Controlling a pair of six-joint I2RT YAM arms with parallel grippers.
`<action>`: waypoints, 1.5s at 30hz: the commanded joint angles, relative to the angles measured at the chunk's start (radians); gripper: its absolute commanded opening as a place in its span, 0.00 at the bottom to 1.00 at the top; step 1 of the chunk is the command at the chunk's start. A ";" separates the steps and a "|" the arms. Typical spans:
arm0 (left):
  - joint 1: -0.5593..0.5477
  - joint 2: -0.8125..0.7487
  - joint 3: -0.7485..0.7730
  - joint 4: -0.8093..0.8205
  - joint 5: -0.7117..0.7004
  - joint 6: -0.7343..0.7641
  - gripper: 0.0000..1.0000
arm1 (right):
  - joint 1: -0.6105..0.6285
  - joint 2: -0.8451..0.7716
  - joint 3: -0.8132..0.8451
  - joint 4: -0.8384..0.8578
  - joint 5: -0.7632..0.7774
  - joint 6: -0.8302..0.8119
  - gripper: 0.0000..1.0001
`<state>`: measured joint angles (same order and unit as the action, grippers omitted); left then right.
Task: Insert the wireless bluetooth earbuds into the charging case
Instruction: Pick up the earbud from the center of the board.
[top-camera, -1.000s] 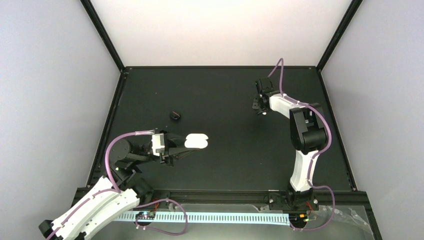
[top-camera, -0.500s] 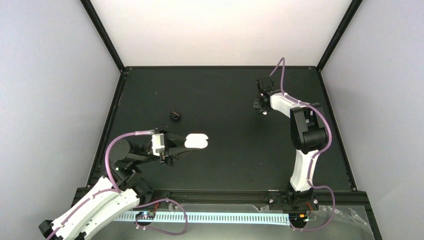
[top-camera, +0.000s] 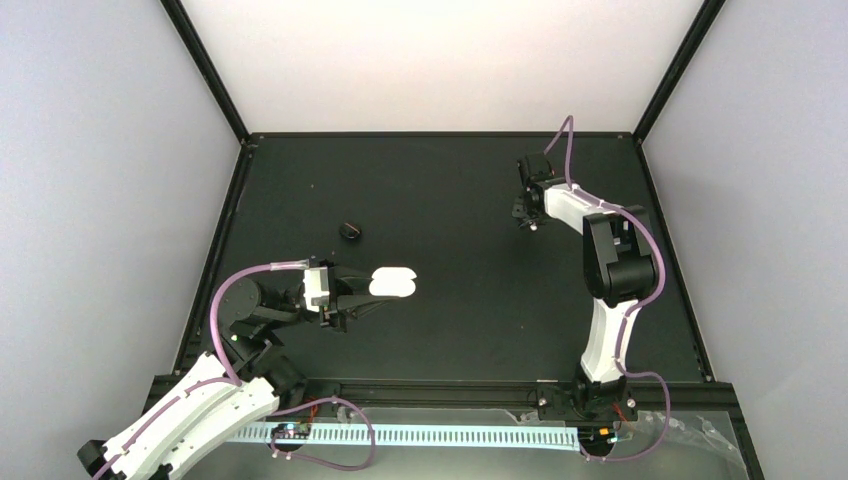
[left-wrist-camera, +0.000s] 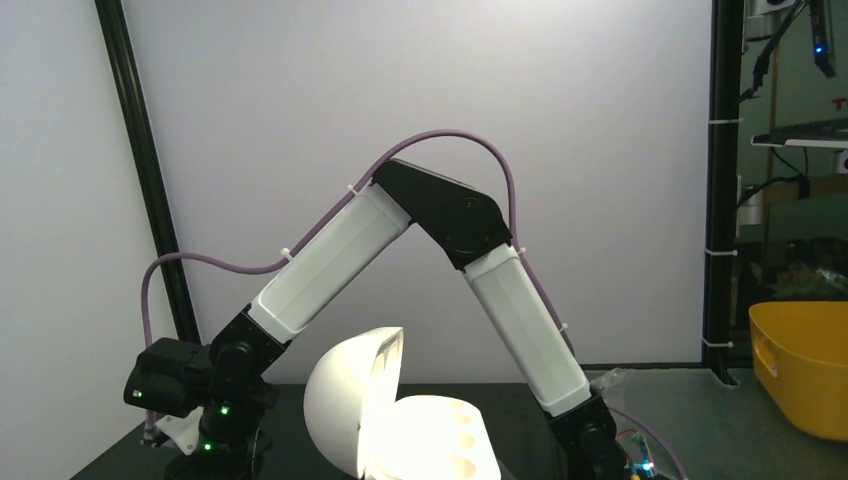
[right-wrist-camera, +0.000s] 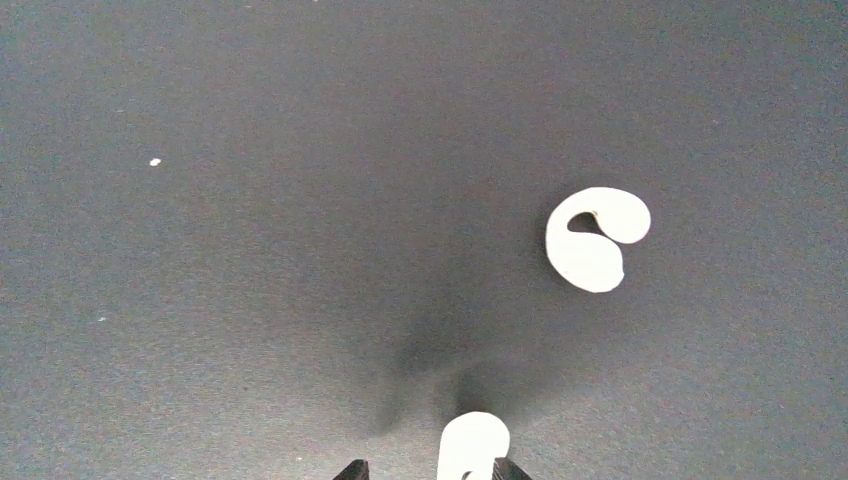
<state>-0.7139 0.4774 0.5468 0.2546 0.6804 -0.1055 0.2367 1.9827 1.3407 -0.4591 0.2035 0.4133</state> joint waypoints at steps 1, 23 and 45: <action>-0.001 -0.003 0.005 0.024 -0.005 -0.003 0.02 | -0.012 0.016 0.015 -0.057 0.039 -0.013 0.30; 0.000 -0.007 0.004 0.028 -0.005 -0.007 0.02 | -0.020 0.010 0.023 -0.074 0.074 -0.013 0.01; -0.001 -0.015 0.001 0.022 0.020 0.001 0.02 | 0.213 -0.777 -0.329 0.113 -0.297 -0.088 0.01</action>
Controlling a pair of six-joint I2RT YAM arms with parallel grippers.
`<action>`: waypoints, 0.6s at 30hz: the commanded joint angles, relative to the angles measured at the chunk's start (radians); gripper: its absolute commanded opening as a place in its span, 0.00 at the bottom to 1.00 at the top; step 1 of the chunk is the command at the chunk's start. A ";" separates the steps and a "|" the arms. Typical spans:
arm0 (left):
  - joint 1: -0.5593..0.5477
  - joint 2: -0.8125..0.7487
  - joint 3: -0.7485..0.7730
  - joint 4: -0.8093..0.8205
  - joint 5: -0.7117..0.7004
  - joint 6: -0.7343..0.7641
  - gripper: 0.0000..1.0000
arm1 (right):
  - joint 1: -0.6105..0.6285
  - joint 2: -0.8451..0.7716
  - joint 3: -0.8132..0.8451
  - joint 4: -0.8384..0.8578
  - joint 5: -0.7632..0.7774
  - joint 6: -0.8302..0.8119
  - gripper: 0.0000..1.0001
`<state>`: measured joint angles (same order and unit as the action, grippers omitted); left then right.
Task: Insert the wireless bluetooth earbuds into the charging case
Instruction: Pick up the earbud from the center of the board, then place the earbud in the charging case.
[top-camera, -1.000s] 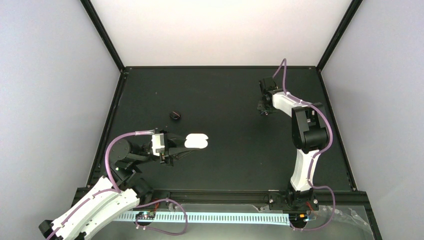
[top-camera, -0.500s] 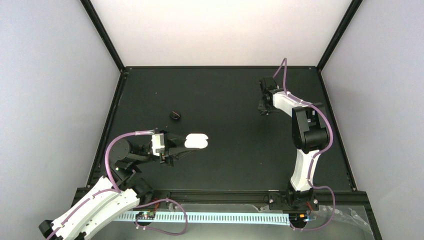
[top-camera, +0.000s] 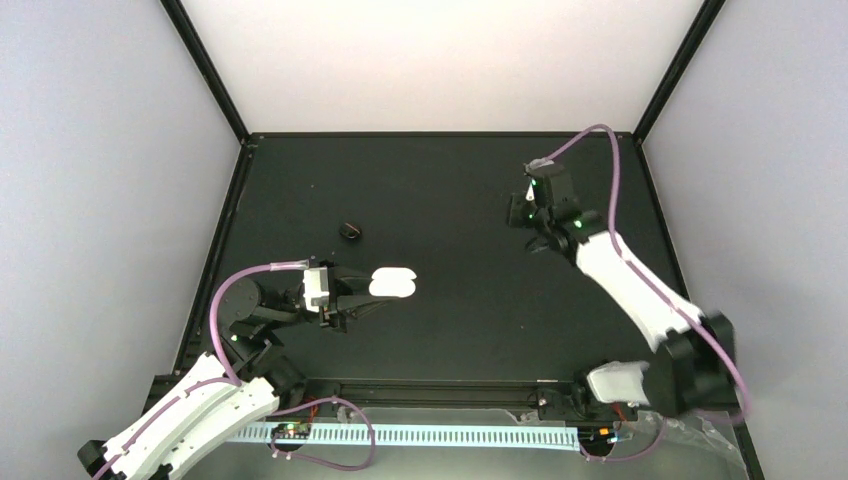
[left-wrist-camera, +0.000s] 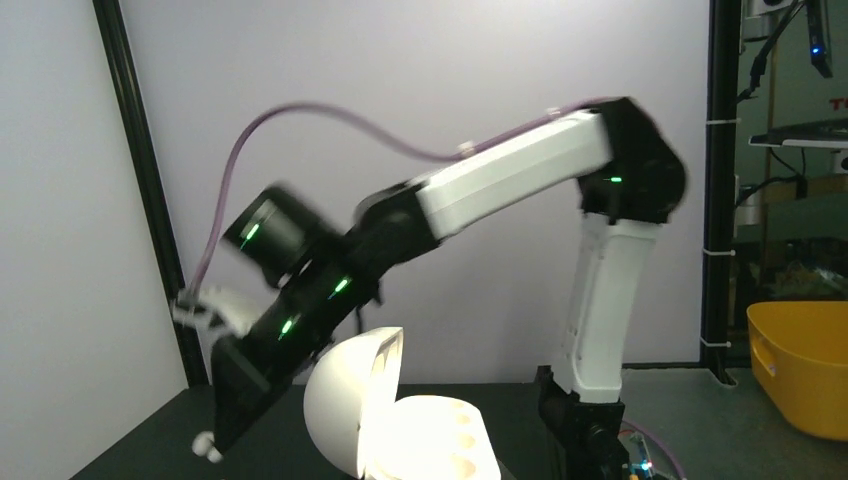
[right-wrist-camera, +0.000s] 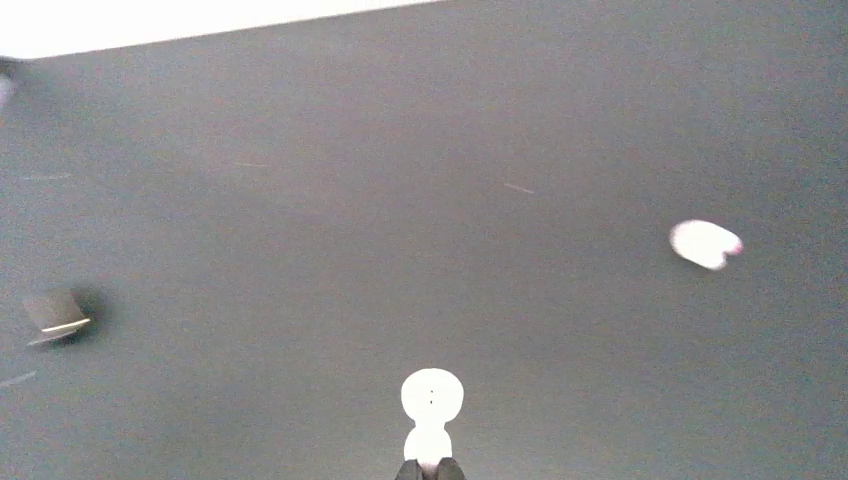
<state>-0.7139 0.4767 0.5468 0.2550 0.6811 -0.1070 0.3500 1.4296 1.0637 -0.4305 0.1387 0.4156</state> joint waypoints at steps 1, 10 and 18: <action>-0.003 -0.012 -0.001 0.025 0.026 0.004 0.01 | 0.132 -0.308 -0.059 0.078 -0.317 -0.129 0.01; -0.002 0.032 -0.002 0.064 0.096 0.024 0.02 | 0.339 -0.621 0.006 -0.153 -0.628 -0.277 0.01; -0.003 0.140 0.035 0.095 0.205 -0.006 0.02 | 0.552 -0.589 0.218 -0.406 -0.589 -0.358 0.01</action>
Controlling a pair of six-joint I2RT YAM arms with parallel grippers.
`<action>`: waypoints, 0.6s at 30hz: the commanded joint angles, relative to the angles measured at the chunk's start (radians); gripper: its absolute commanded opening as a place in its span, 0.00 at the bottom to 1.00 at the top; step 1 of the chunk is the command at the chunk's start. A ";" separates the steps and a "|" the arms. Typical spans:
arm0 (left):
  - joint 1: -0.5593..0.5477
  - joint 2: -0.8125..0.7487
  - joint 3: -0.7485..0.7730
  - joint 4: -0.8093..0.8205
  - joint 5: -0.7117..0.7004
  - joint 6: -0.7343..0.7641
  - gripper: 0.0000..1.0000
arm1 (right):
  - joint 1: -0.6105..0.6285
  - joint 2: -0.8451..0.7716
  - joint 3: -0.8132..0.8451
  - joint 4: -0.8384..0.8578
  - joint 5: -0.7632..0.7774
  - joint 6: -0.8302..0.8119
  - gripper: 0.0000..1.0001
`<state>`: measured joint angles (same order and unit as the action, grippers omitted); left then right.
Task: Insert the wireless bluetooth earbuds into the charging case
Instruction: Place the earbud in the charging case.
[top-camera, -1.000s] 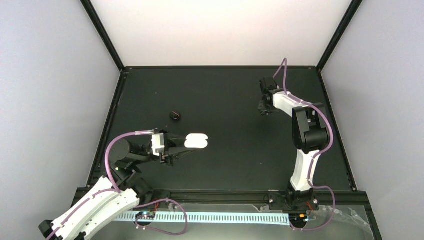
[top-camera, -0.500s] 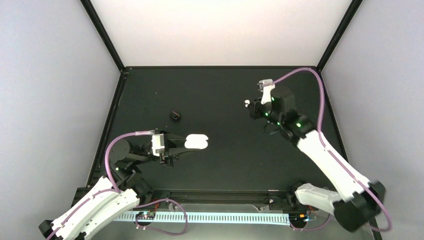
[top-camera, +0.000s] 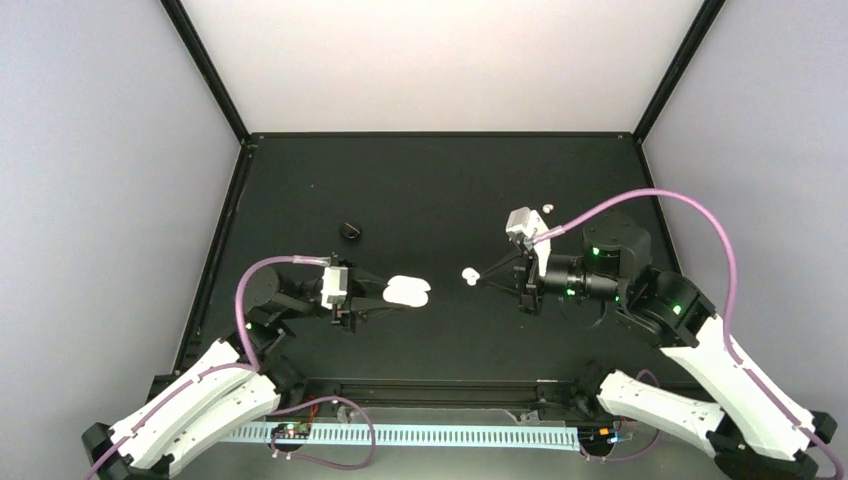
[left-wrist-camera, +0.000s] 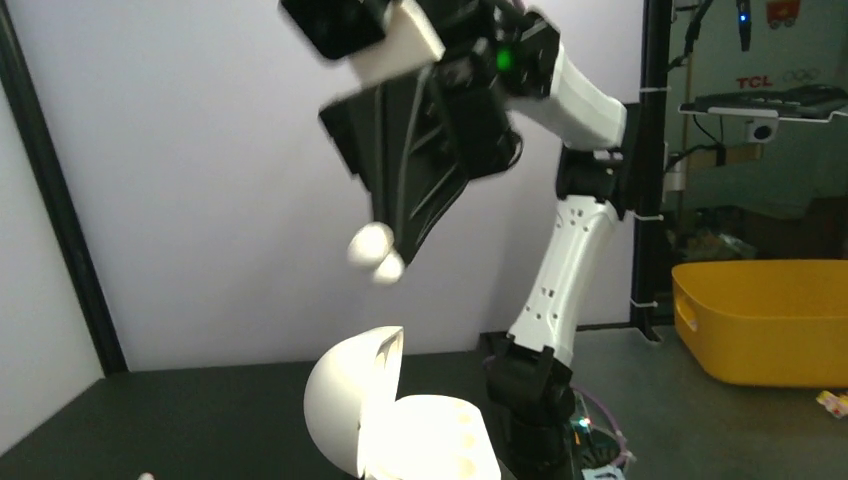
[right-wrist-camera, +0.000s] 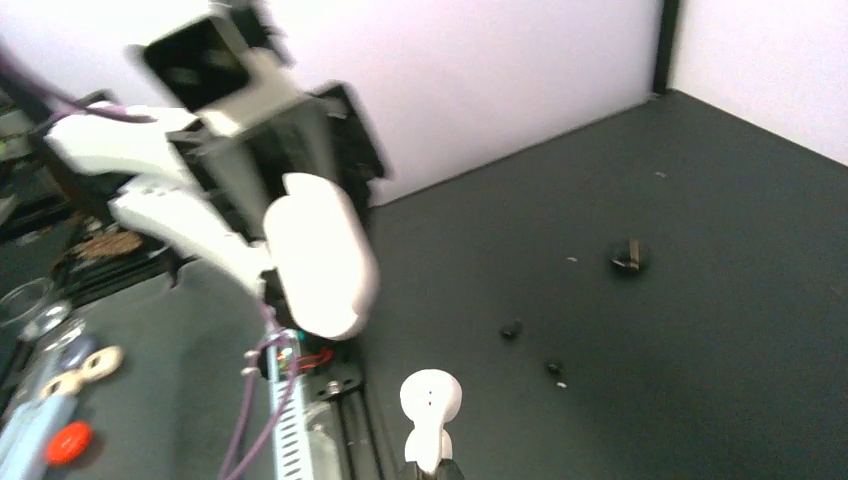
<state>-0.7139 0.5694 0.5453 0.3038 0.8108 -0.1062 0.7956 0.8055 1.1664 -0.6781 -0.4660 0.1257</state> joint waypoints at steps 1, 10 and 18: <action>-0.004 0.060 0.041 0.048 0.085 -0.010 0.02 | 0.152 0.052 0.147 -0.186 0.056 -0.081 0.01; -0.003 0.118 0.061 0.064 0.109 -0.034 0.02 | 0.388 0.196 0.279 -0.249 0.177 -0.159 0.01; -0.003 0.110 0.054 0.062 0.102 -0.036 0.02 | 0.428 0.245 0.265 -0.172 0.208 -0.178 0.01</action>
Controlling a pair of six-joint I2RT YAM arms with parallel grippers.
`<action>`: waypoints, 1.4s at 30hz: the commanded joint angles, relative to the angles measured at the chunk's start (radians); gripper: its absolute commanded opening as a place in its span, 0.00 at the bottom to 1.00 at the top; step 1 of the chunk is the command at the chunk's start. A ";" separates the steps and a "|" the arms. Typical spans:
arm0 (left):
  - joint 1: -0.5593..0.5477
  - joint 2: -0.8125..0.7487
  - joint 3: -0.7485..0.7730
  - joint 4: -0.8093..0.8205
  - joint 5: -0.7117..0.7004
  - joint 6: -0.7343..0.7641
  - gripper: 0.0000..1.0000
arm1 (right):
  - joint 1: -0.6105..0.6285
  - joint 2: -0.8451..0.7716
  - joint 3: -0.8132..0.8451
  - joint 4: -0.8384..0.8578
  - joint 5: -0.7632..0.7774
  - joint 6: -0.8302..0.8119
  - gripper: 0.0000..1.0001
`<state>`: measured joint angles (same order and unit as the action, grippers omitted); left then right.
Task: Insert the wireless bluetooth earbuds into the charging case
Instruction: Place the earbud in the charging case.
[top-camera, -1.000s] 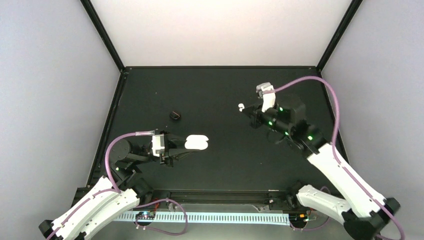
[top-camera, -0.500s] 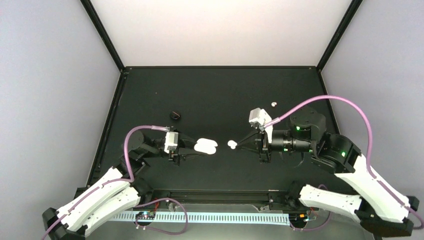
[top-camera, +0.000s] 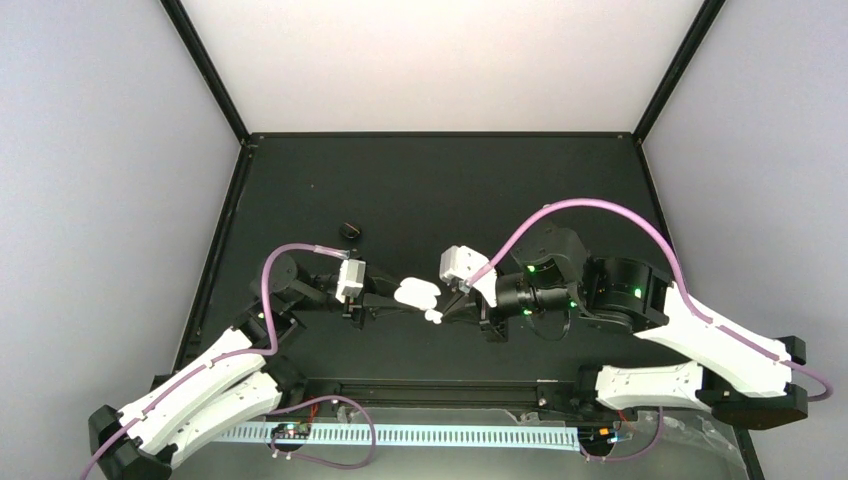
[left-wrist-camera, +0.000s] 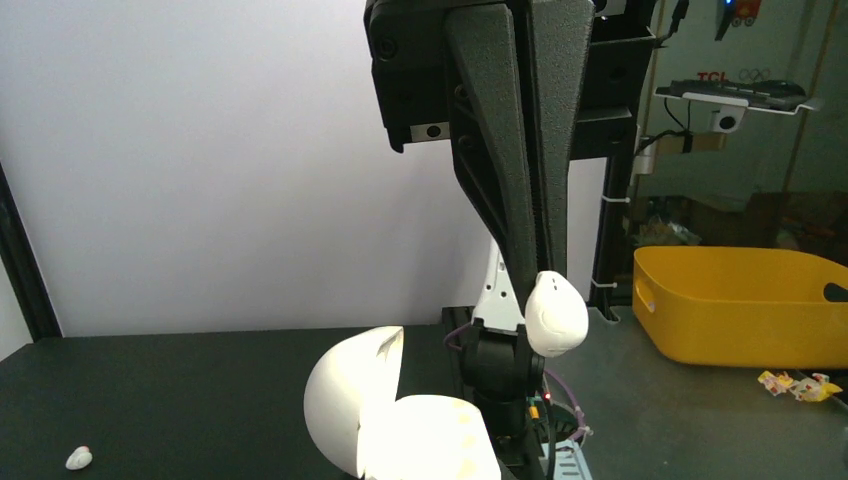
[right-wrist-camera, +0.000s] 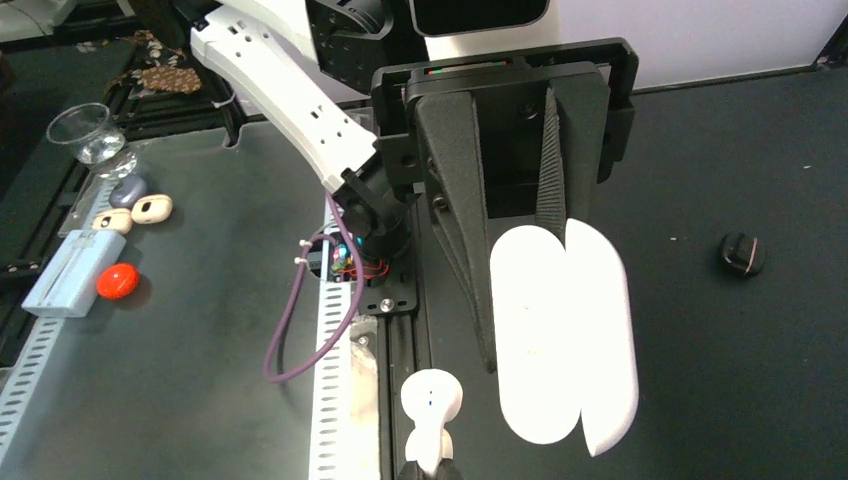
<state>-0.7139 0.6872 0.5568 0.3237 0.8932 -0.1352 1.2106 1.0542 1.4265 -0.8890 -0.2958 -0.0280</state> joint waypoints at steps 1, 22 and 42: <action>-0.003 -0.009 0.042 0.044 0.022 -0.007 0.01 | 0.013 -0.004 0.002 0.047 0.044 -0.024 0.01; -0.003 -0.003 0.035 0.106 0.075 -0.061 0.02 | 0.013 0.027 0.025 0.000 0.119 -0.065 0.01; -0.004 0.002 0.041 0.106 0.074 -0.063 0.02 | 0.013 0.053 0.061 -0.022 0.103 -0.069 0.01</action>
<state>-0.7139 0.6888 0.5568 0.3943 0.9512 -0.1951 1.2179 1.1004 1.4620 -0.8890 -0.1928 -0.0917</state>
